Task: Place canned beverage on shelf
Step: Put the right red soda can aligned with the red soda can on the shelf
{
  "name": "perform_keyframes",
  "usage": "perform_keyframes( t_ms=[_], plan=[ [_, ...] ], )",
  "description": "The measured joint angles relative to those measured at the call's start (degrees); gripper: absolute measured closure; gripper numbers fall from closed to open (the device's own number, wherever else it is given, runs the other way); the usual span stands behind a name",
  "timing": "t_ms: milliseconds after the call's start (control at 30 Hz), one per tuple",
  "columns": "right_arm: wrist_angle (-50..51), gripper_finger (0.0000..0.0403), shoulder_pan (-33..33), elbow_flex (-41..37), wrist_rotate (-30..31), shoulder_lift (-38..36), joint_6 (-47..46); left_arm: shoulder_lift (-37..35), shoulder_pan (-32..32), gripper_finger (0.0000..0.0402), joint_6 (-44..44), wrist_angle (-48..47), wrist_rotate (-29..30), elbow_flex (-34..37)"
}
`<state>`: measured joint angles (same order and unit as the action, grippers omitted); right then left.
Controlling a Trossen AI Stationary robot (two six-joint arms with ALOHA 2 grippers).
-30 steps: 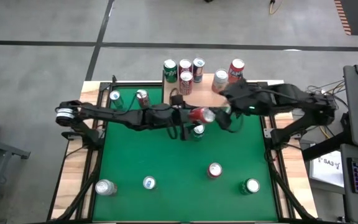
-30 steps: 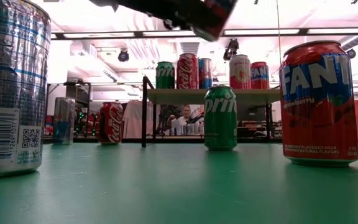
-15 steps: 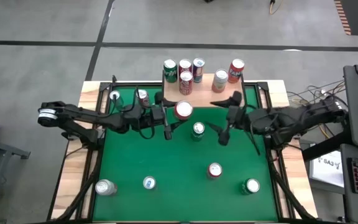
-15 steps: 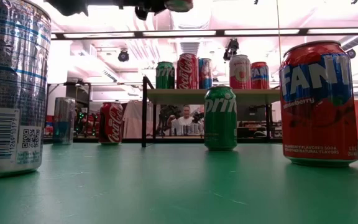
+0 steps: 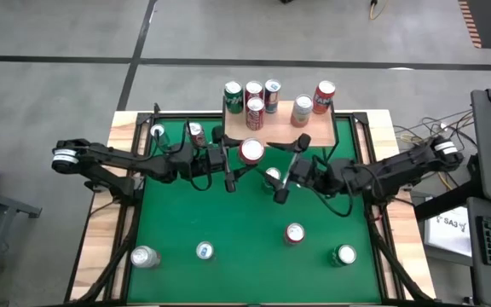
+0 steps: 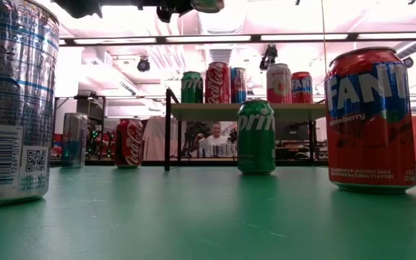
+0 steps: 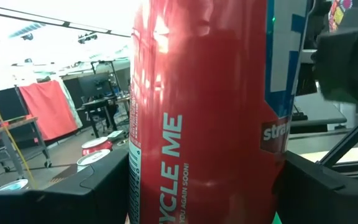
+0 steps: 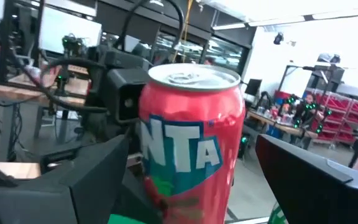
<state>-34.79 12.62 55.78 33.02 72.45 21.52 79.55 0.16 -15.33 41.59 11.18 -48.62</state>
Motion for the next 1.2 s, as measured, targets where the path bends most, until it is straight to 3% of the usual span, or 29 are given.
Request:
perform_keyframes(
  t_ms=[467, 700, 867, 1067, 1200],
  plan=[
    [-0.23, 0.0063, -2.23, 7.72, 0.86, 8.28, -0.2, 0.01, 0.02, 0.0119, -0.01, 1.07, 0.52, -0.07],
    [0.27, 0.0114, -2.56, 8.51, 1.86, 8.52, -1.02, 0.02, 0.02, 0.0119, 0.27, 0.81, 0.38, -0.09],
    [0.52, 0.0116, -3.01, 8.34, 1.71, 8.37, -2.01, 0.02, 0.09, 0.0119, 0.45, 0.71, 0.33, -0.09],
    [2.91, 0.0116, -3.03, 8.23, 4.68, 7.04, -2.44, -0.04, 0.02, 0.0033, 0.19, 1.12, 0.34, -0.09],
    [6.09, 0.0116, -3.1, 8.23, 5.51, 3.99, -3.59, -0.45, 0.04, 0.0016, 0.21, 0.58, 0.42, -0.09]
  ],
)
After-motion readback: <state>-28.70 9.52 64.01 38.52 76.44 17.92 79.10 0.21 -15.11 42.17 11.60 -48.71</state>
